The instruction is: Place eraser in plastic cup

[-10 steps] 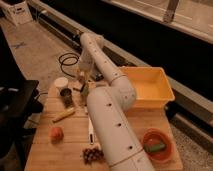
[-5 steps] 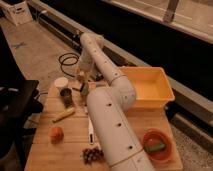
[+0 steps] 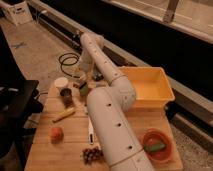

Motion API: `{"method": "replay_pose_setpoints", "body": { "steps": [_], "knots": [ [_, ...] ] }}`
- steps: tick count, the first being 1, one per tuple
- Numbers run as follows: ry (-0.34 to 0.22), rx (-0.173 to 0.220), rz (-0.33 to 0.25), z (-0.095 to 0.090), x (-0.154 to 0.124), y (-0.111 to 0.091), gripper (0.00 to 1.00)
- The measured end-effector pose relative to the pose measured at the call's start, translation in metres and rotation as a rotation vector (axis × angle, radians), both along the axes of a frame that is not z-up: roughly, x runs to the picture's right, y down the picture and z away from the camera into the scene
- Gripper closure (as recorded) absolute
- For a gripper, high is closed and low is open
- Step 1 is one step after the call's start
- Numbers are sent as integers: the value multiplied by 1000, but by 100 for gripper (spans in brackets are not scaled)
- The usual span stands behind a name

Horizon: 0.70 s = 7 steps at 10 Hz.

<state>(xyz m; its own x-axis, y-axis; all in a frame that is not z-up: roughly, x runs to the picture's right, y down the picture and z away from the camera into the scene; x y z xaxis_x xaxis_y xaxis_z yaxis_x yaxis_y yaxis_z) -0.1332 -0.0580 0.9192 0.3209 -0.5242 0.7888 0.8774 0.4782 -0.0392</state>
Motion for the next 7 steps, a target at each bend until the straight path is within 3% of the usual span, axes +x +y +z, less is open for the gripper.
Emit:
{"method": "replay_pose_setpoints", "body": {
  "steps": [2,3,7],
  "knots": [
    [8,-11,1,7,8,8,28],
    [9,2,8,5,10,6,28],
    [28,70,43,-24,28,-12,28]
  ]
}}
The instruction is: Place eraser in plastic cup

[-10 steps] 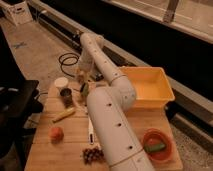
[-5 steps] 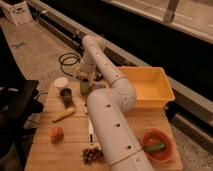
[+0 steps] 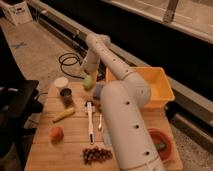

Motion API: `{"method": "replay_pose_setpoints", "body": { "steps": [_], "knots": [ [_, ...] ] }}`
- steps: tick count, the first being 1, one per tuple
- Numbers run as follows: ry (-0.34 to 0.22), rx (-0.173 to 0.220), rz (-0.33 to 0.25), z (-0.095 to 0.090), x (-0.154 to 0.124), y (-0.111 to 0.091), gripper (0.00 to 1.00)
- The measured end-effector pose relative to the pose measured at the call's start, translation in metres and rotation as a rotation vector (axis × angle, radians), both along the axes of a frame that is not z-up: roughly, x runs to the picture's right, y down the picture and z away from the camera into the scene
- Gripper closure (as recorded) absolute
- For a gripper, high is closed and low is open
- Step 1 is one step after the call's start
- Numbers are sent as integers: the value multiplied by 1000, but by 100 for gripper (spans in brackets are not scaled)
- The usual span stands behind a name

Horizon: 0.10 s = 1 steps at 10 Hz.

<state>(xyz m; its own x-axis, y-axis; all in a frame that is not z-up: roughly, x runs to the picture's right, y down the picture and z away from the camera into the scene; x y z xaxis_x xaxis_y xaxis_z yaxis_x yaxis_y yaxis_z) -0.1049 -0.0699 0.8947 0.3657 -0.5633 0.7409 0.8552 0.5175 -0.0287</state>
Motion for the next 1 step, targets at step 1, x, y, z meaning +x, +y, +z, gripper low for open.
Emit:
{"method": "replay_pose_setpoints", "body": {
  "steps": [1],
  "knots": [
    [8,27,11,-12,5,-5,28]
  ]
}}
